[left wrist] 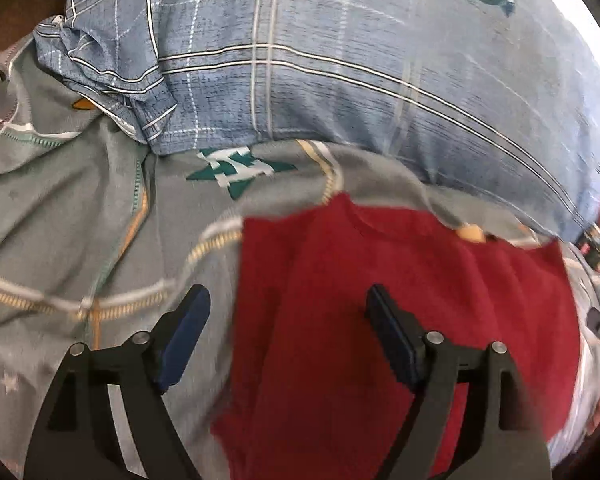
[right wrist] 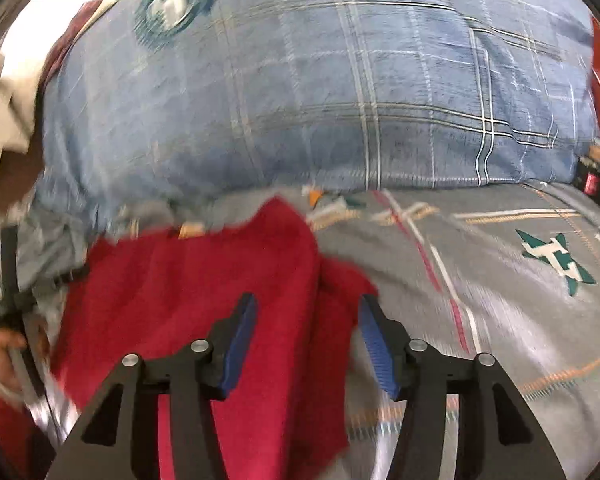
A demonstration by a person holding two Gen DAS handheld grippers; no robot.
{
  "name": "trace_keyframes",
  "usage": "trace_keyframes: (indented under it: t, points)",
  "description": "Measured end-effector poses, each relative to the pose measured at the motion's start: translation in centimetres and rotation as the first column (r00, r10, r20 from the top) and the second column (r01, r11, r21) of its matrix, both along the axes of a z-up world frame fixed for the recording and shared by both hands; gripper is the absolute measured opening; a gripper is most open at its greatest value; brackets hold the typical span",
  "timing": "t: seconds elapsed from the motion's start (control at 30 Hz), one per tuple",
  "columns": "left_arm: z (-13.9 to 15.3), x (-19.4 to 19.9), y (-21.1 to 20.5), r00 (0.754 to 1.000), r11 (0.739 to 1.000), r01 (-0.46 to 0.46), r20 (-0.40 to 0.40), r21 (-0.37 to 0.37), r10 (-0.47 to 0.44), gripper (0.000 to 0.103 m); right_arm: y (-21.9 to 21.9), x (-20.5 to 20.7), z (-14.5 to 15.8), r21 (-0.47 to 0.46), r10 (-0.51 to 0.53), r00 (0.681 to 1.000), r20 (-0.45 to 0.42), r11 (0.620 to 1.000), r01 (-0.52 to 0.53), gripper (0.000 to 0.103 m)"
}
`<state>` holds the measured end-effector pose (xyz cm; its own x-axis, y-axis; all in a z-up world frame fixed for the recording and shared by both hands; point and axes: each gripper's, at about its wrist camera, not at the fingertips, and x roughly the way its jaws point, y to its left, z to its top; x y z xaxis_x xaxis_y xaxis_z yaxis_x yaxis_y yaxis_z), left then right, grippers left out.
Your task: Fold small clothes
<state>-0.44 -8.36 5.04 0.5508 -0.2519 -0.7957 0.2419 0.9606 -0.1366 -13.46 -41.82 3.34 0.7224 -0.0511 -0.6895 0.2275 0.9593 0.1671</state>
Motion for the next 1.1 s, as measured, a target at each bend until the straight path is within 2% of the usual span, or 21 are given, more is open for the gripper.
trace_keyframes:
  t: [0.07,0.13,0.2,0.23,0.3,0.37,0.43,0.57,0.63,0.73,0.8,0.87,0.97,1.1]
  points:
    - [0.8,-1.4,-0.1,1.0,1.0,0.018,0.015,0.024,-0.018,0.08,0.8,-0.9,-0.3,-0.013,0.012,1.0,-0.004,1.0,-0.013,0.052]
    - [1.9,-2.7,0.4,0.999,0.999,0.025,0.028,0.022,-0.026,0.08,1.4,-1.1,-1.5,-0.01,0.028,0.998,-0.05,1.0,-0.028,0.045]
    - [2.5,-4.0,1.3,1.0,1.0,0.024,0.019,-0.007,-0.024,0.08,1.8,-1.1,-2.8,-0.01,0.045,0.994,-0.096,0.999,-0.046,0.028]
    - [2.8,-4.5,1.7,1.0,1.0,0.024,0.012,-0.014,-0.024,0.08,2.0,-1.1,-3.2,-0.021,0.052,0.994,-0.093,0.998,-0.054,0.025]
    - [2.7,-5.6,2.8,1.0,1.0,0.009,0.002,-0.013,-0.009,0.08,2.5,-1.4,-3.2,-0.057,0.053,0.995,-0.08,0.997,-0.058,0.011]
    - [2.3,-6.5,4.0,1.0,1.0,-0.01,0.011,0.002,0.01,0.08,2.8,-2.3,-2.1,-0.086,0.057,0.997,-0.057,0.994,-0.062,0.007]
    - [1.2,-7.2,4.9,1.0,1.0,-0.027,0.01,0.013,0.027,0.081,3.0,-3.4,-1.3,-0.109,0.058,0.997,-0.046,0.992,-0.063,0.007]
    - [-2.1,-6.6,5.3,0.997,0.998,-0.051,-0.057,0.042,0.053,0.081,2.4,-3.0,-3.9,-0.107,0.027,0.992,-0.121,0.993,-0.04,0.006]
    - [-2.3,-6.4,5.3,0.996,0.998,-0.056,-0.068,0.028,0.058,0.081,2.9,-3.2,-3.5,-0.134,0.015,0.994,-0.104,0.991,-0.029,0.009]
    - [-1.7,-6.6,5.3,0.997,0.996,-0.07,-0.017,0.047,0.071,0.081,3.1,-3.9,-1.8,-0.119,0.002,0.997,-0.071,0.993,-0.011,0.026]
    - [-1.2,-6.6,5.3,0.996,0.995,-0.086,0.02,0.056,0.085,0.081,3.1,-4.3,-0.9,-0.09,0.002,0.999,-0.034,0.996,-0.005,0.045]
    - [-0.7,-6.6,5.6,0.995,0.995,-0.094,0.039,0.035,0.092,0.081,3.6,-4.3,-0.2,-0.077,0.011,1.0,-0.006,0.997,-0.012,0.049]
    - [0.2,-6.6,5.3,0.993,0.996,-0.085,0.078,-0.017,0.086,0.081,5.1,-3.1,0.5,-0.107,0.039,0.999,0.016,0.994,-0.037,0.049]
    - [0.0,-6.4,3.5,0.993,0.999,-0.036,0.113,0.038,0.032,0.081,6.4,0.6,-0.4,-0.103,0.077,0.997,-0.011,0.992,-0.078,0.049]
